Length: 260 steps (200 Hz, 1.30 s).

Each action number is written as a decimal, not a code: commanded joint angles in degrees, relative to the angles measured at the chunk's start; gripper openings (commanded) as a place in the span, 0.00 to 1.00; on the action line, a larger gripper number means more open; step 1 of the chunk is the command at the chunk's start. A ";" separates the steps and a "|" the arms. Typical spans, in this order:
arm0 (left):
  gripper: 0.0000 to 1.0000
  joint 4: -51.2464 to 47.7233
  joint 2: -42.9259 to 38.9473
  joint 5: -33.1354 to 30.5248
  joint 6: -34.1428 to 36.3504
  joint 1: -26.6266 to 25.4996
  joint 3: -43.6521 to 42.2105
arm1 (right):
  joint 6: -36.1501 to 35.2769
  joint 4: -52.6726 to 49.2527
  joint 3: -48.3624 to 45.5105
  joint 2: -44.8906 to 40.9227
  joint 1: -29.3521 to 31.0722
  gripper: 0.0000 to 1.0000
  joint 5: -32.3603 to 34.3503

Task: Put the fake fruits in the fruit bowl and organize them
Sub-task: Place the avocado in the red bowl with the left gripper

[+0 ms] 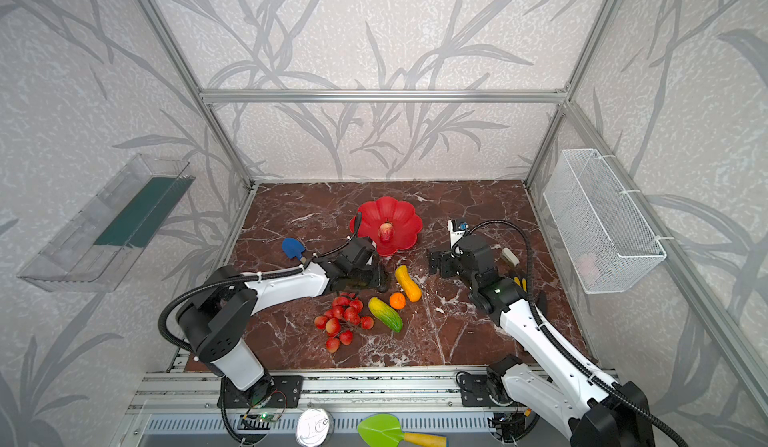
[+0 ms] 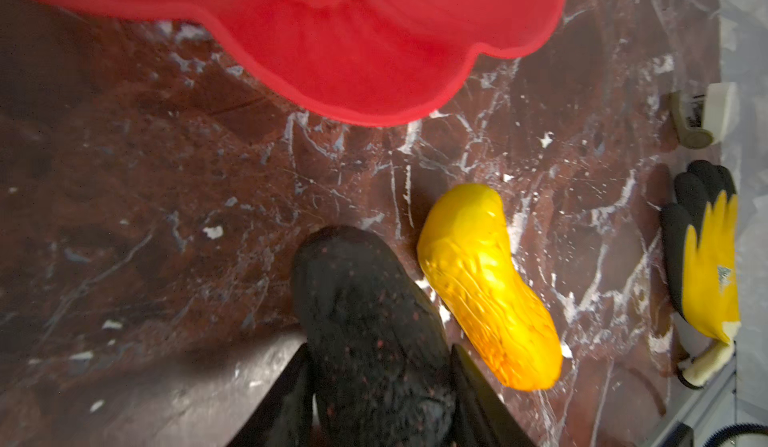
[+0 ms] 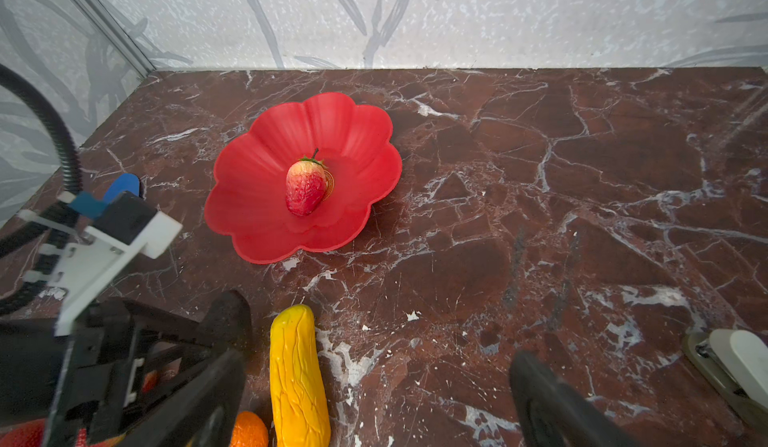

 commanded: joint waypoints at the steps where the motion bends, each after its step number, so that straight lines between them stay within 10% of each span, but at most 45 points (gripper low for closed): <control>1: 0.48 -1.27 -7.14 1.85 2.12 -0.02 -0.34 | 0.39 0.63 -0.75 0.12 -0.21 0.99 -0.75; 63: 0.48 -5.45 -15.03 -0.05 10.52 6.40 3.44 | 1.78 1.11 -0.63 4.70 -0.23 1.00 -4.38; 206: 0.49 -11.84 23.60 4.72 17.93 17.53 33.62 | 6.23 3.47 -1.08 16.40 7.00 0.85 -9.68; 260: 0.74 -10.90 22.04 6.88 16.55 17.64 35.13 | 6.80 5.76 2.15 24.54 10.59 0.80 -8.24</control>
